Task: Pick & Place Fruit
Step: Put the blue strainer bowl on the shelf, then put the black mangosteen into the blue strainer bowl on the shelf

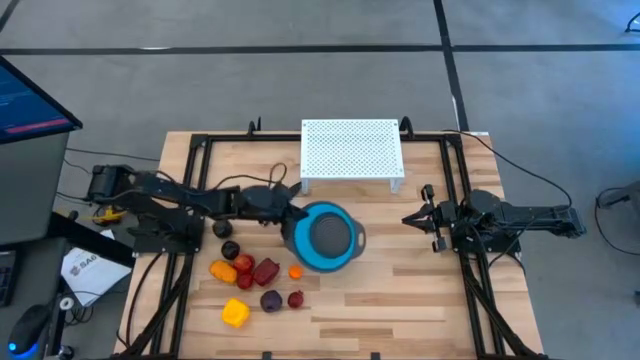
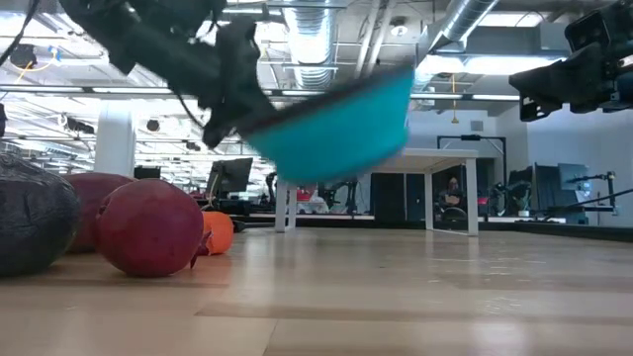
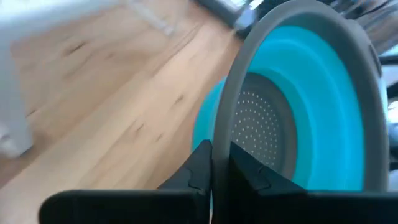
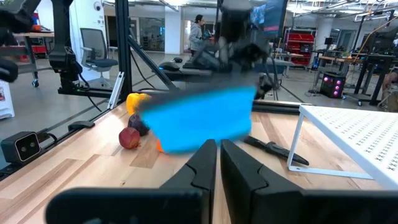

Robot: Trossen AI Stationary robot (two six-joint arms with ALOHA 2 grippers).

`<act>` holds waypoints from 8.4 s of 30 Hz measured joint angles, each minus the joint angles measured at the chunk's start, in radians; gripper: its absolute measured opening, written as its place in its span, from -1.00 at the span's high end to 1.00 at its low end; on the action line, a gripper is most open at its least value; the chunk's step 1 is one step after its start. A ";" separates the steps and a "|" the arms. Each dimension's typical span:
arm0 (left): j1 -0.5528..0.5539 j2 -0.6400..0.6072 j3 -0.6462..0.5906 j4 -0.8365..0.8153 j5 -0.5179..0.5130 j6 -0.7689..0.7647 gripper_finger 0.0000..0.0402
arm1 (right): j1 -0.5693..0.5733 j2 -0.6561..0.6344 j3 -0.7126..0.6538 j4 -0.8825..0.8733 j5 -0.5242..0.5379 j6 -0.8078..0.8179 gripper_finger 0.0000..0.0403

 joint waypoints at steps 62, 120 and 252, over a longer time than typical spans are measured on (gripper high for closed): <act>0.800 0.581 1.197 -0.964 0.457 0.369 0.88 | 0.000 0.000 0.000 0.000 0.000 0.000 0.92; 0.811 0.510 1.194 -0.974 0.457 0.490 -0.06 | 0.000 0.000 0.000 0.000 0.000 0.000 0.92; 0.515 0.486 1.027 -0.636 0.133 0.730 -0.24 | 0.001 -0.001 0.000 0.084 -0.001 0.073 0.92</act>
